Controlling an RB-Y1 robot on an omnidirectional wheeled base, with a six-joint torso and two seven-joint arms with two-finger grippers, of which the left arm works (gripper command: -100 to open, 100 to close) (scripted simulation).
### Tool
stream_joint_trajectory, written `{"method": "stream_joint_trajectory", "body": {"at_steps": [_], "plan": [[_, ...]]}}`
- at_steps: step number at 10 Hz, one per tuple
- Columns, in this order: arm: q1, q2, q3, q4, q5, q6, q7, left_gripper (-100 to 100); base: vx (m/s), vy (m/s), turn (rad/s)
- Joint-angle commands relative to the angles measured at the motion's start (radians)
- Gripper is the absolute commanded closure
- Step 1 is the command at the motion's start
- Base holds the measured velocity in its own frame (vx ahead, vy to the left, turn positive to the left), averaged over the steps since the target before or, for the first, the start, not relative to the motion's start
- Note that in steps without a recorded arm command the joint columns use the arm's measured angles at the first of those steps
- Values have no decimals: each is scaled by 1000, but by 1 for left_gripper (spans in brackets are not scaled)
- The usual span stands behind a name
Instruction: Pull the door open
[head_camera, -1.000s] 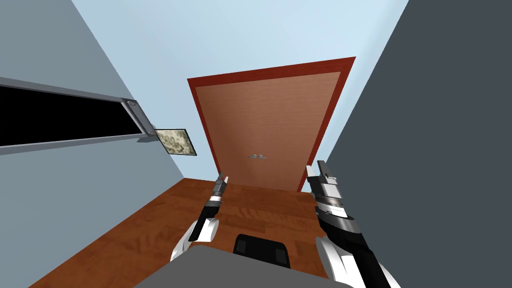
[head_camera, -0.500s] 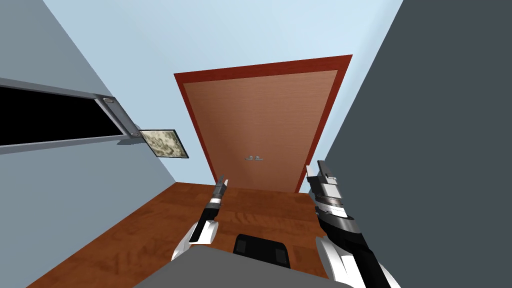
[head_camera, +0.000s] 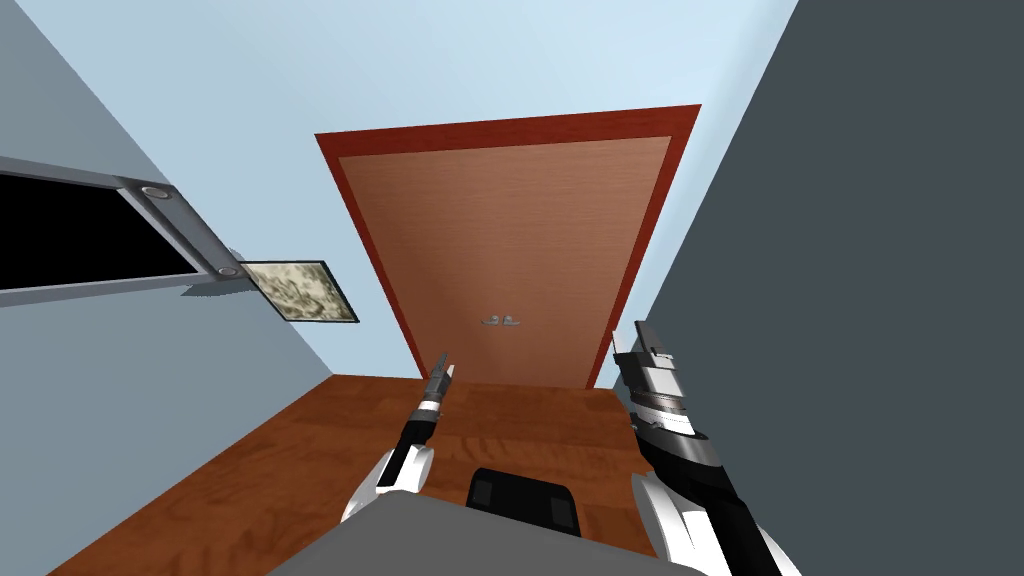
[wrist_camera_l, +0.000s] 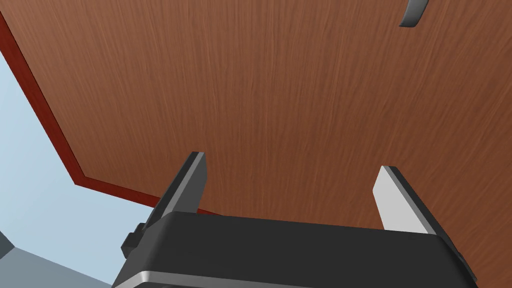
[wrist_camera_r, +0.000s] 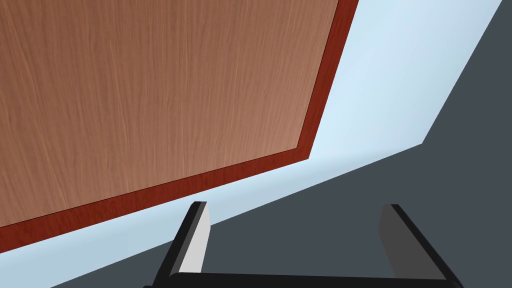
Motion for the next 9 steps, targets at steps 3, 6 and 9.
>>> {"method": "stream_joint_trajectory", "body": {"at_steps": [3, 6, 9], "plan": [[-17, 9, 6, 77, 1, -17, 12, -100, 110, -39, -59], [-32, 16, 11, 139, 2, -30, 21, -100, 120, -26, -63], [-51, 25, 17, 217, 3, -47, 32, -100, 151, -32, -74]]}}
